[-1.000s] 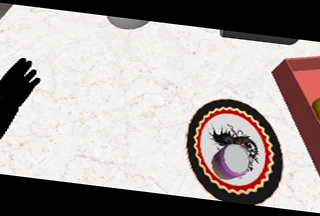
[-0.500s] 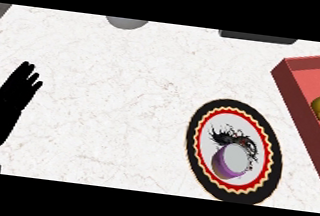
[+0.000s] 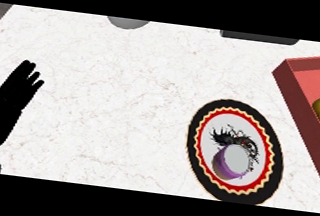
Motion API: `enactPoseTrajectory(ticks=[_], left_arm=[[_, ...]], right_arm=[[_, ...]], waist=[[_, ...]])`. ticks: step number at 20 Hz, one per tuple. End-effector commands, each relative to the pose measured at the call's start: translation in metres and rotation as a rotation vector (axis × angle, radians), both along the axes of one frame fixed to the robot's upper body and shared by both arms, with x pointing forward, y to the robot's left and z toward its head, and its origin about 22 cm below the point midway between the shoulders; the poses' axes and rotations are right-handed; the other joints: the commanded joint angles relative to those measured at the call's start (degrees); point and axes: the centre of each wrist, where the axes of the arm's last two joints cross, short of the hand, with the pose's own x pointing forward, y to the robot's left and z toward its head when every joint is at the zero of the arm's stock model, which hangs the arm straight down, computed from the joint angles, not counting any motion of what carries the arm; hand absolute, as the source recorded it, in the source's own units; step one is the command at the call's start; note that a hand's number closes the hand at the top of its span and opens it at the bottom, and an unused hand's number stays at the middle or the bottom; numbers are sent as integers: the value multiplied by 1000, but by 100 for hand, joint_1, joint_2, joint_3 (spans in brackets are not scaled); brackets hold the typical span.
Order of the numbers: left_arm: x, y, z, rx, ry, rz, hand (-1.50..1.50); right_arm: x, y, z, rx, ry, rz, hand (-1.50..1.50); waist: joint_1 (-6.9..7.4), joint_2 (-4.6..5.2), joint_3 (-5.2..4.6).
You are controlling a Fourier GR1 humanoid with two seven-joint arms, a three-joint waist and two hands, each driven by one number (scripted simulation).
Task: Pick the lemon from the plate and place it in the cardboard box
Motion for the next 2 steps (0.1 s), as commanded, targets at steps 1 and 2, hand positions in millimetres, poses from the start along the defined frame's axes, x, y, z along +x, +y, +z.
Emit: enactPoseTrajectory(ticks=[1,2], left_arm=[[3,20,-16,2,-9,-11,0],[2,9,-1,-1,-8,2,0]], right_arm=[[-15,-6,0,-19,24,10,-150],[-33,-16,0,-2,11,14,-150]], waist=[[19,9,-1],[14,4,0]])
